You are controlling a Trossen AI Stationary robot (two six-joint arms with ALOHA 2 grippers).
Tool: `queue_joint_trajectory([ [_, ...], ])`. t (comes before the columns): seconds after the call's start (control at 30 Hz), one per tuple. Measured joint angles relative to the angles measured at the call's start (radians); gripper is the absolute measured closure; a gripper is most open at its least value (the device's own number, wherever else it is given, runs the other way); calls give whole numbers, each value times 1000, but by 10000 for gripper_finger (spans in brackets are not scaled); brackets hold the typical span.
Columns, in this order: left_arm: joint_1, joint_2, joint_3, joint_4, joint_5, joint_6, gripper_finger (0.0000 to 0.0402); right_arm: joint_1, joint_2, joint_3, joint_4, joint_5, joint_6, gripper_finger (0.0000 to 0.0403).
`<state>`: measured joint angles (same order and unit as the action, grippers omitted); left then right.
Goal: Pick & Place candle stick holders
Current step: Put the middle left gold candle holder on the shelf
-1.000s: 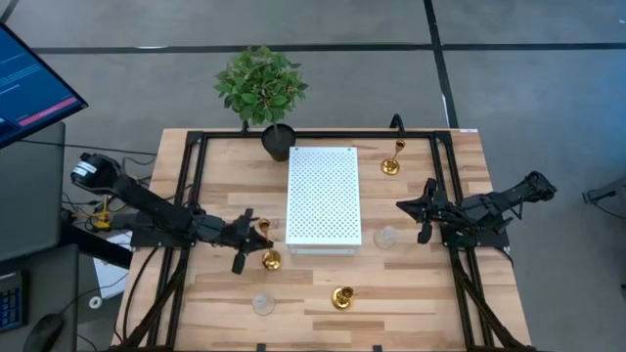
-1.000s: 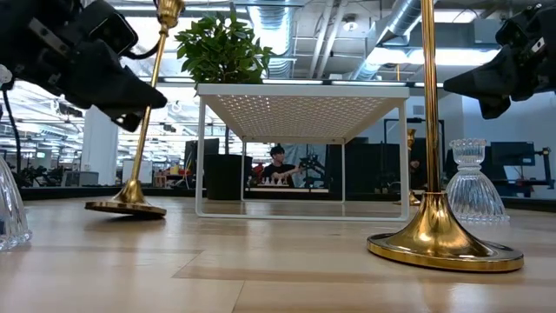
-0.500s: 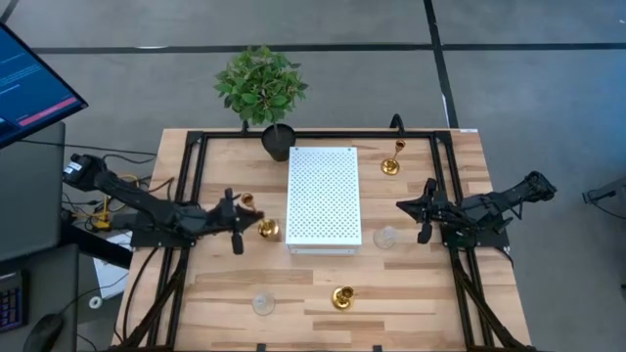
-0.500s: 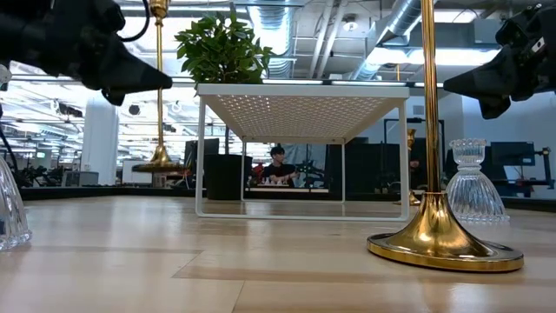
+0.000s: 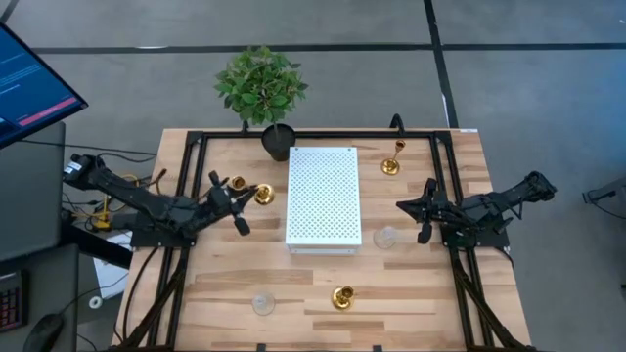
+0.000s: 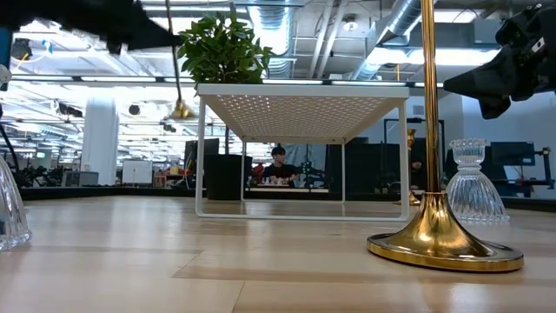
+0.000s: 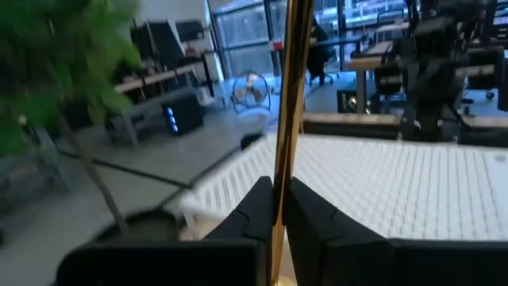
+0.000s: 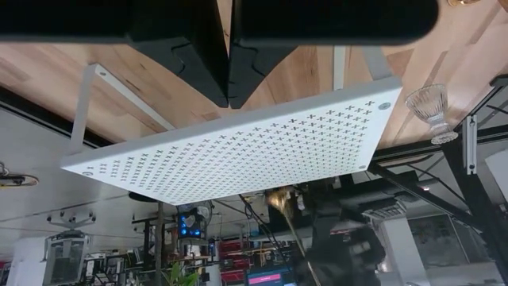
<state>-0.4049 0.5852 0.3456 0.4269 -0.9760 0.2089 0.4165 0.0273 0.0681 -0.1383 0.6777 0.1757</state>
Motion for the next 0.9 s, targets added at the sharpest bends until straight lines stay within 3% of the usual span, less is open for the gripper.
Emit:
queue_joint_trajectory([
  [0.33,50,85,247,1,35,211,384,0,0,0,0,0,0,403],
  [0.57,207,218,320,0,274,205,384,0,0,0,0,0,-1,403],
  [0.77,391,335,365,-1,414,142,384,0,0,0,0,0,0,403],
  [0.9,520,392,388,-3,634,43,384,0,0,0,0,0,0,403],
])
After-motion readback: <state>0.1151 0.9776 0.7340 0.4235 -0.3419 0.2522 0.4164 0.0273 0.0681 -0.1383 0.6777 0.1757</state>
